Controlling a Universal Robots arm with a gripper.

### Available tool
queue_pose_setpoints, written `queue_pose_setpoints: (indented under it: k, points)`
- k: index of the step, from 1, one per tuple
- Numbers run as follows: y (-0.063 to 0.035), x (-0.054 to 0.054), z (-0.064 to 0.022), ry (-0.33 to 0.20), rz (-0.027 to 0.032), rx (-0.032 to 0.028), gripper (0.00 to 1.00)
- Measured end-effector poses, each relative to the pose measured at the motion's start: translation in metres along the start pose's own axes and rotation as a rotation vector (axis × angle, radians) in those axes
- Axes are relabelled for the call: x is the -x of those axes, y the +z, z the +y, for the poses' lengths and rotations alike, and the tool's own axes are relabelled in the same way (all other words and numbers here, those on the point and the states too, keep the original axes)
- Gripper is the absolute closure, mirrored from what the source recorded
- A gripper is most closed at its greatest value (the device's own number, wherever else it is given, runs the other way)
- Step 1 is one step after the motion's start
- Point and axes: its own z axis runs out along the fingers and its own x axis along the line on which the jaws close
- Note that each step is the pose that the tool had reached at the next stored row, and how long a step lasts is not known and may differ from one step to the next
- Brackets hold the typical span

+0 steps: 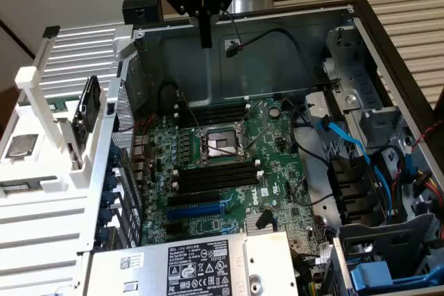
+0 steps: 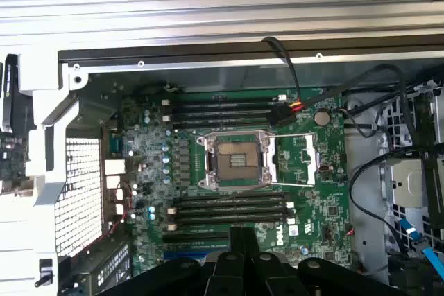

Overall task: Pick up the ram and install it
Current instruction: 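Reach for the ram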

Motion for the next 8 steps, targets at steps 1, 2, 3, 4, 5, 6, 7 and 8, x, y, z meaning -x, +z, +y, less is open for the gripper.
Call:
queue_pose_setpoints:
  k: [1,2,3,4,5,6,7,8]
  points:
    - [0.0,0.0,0.0,0.0,0.0,0.0,0.9]
    - [0.0,0.0,0.0,0.0,0.0,0.0,0.9]
    - [0.0,0.0,0.0,0.0,0.0,0.0,0.9]
    - [0.0,0.0,0.0,0.0,0.0,0.0,0.9]
    - [0.0,0.0,0.0,0.0,0.0,0.0,0.9]
    - [0.0,0.0,0.0,0.0,0.0,0.0,0.9]
    - [0.0,0.0,0.0,0.0,0.0,0.0,0.9]
    - [0.0,0.0,0.0,0.0,0.0,0.0,0.9]
